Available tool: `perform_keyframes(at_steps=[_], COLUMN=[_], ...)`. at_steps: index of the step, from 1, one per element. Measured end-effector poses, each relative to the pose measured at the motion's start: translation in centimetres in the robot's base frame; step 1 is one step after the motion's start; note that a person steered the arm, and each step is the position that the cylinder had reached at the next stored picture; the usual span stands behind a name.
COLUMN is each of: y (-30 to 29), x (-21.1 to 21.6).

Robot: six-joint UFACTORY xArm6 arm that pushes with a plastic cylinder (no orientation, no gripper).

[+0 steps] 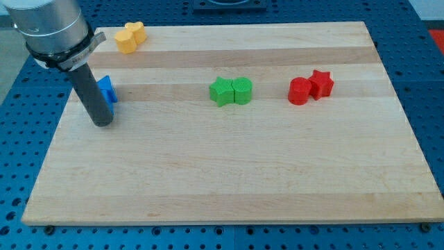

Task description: Move the red star a bit left

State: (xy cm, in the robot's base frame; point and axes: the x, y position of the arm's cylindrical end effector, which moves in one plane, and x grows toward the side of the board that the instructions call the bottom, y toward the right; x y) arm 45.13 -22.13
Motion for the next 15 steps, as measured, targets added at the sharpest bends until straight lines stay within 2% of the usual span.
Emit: perform_keyframes(at_steps=[2, 3, 6, 7, 8, 13, 14, 15], y=[0.9, 6.5, 30.7, 36.4, 39.0, 40.6, 39.4, 39.4], x=[0.4, 1.0, 2.2, 2.0, 0.7, -8.9, -9.5, -8.3])
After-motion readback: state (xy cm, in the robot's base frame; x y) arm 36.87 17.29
